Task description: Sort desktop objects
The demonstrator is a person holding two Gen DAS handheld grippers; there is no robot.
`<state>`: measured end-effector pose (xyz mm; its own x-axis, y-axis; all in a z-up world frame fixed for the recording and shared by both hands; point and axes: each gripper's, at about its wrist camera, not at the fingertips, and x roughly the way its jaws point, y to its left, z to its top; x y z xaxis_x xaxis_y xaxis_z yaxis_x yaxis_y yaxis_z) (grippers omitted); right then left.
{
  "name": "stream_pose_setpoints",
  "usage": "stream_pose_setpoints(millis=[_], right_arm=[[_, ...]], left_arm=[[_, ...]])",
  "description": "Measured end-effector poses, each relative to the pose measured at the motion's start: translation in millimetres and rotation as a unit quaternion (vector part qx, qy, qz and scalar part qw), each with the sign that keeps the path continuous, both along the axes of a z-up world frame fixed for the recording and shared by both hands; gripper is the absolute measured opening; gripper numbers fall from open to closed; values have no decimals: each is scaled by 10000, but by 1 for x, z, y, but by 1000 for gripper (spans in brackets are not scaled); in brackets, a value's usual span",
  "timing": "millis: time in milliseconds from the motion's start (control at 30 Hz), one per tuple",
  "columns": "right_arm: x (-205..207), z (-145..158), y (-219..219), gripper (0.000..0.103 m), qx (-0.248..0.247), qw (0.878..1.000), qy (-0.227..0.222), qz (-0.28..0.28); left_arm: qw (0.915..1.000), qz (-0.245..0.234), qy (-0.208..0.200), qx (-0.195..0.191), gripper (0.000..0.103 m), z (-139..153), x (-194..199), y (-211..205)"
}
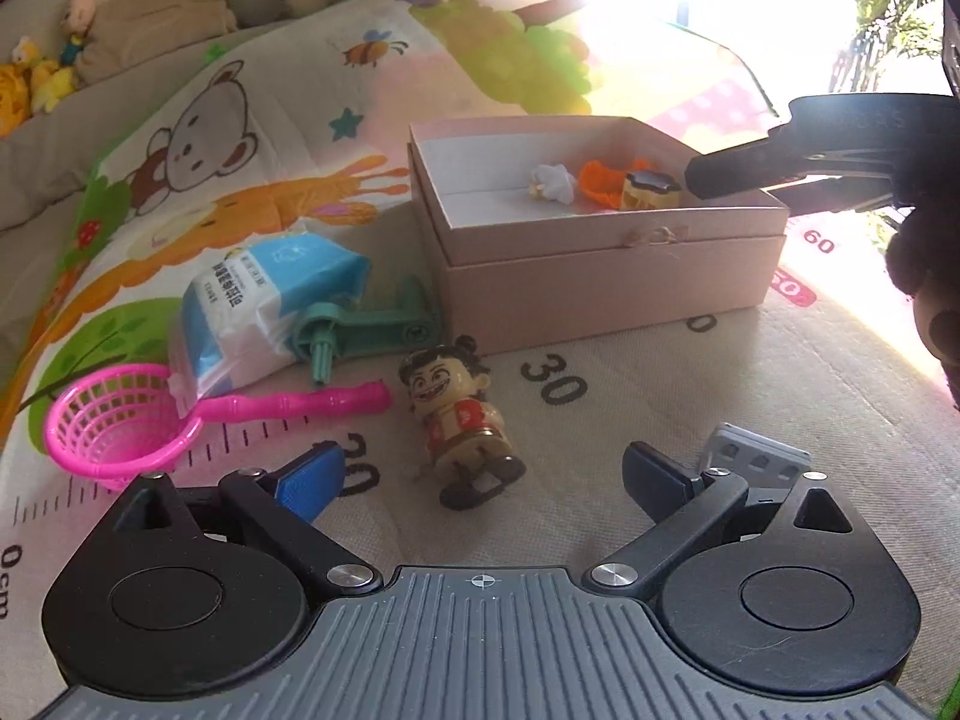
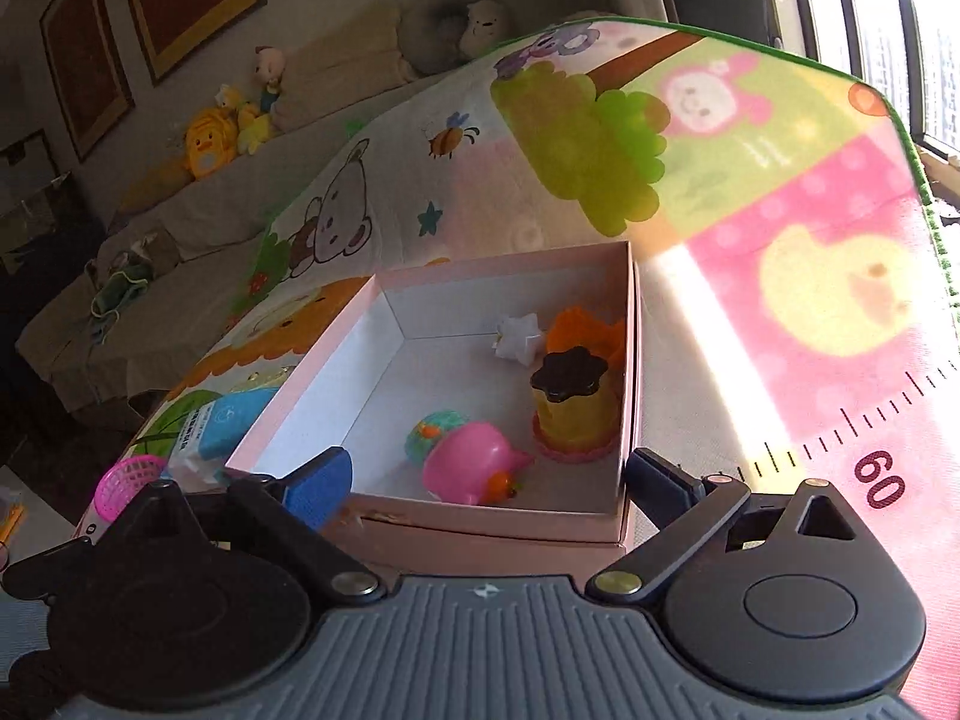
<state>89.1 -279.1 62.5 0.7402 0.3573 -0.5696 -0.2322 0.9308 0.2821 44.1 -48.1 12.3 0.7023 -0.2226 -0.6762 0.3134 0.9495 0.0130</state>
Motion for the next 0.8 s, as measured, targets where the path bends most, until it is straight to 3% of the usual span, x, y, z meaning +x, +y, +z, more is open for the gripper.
stream_pose_setpoints(millis=[100, 267, 400, 633, 733, 800], right_arm=[[-23, 1, 8, 99, -363, 9991, -222, 26], [-71, 3, 20, 99, -923, 9939, -540, 269], [-101, -2, 27, 103, -924, 9933, -472, 514], [-112, -19, 26, 103, -731, 9967, -51, 335], [-113, -27, 19, 103, -567, 9981, 183, 170], [-113, -32, 15, 103, -471, 9982, 366, 90]], left_arm=[[9997, 203, 107, -81, 101, -3, 8, 3], [9995, 278, 90, -96, 69, -2, 13, 1], [9996, 276, 58, -32, 46, 0, 10, 0], [9998, -180, 20, 112, 34, 6, -24, 12], [9993, -278, -53, 258, 37, 6, -44, 23], [9984, -62, -139, 547, 42, 3, -49, 30]])
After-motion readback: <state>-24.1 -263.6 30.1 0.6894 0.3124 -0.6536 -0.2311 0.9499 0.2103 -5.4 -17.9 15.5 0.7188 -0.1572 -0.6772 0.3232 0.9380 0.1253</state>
